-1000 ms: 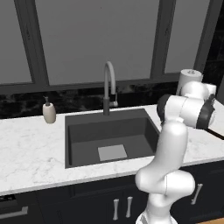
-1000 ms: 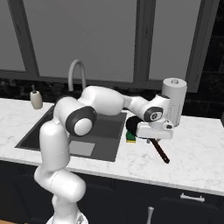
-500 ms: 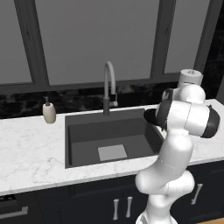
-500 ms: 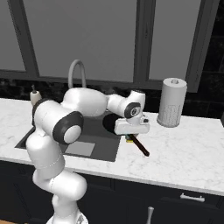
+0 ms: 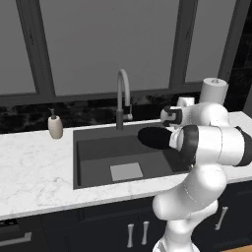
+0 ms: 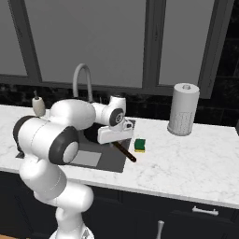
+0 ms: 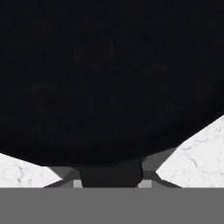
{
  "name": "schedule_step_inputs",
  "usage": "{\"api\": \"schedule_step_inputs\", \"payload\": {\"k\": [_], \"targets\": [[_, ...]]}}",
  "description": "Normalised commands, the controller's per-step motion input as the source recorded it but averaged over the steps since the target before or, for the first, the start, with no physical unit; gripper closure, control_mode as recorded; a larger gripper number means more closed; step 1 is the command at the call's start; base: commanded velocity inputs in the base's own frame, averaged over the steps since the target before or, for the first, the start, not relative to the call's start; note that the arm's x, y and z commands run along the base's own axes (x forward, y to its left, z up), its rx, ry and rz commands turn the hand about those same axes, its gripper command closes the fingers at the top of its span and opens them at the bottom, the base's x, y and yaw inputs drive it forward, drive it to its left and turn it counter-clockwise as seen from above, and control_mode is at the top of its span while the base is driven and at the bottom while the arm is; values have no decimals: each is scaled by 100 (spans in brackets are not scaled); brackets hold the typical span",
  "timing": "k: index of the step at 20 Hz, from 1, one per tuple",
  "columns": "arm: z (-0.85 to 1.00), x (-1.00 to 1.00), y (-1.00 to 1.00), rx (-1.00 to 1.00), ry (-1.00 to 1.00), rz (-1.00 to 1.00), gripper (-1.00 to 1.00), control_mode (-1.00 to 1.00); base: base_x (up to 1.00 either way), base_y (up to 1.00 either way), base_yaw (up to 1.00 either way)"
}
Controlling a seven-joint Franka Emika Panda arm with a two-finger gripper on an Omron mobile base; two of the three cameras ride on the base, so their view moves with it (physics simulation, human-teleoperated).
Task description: Pick the pan and sponge and place them into the sink. Then turn on the water.
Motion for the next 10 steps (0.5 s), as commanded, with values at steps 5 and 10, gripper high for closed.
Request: {"api": "schedule_step_inputs", "payload": {"k": [5, 10], "targets": [[-7, 15, 90, 0, 0, 14, 100, -100, 0, 0, 0], [-24, 22, 54, 0, 0, 5, 100, -100, 0, 0, 0]]}}
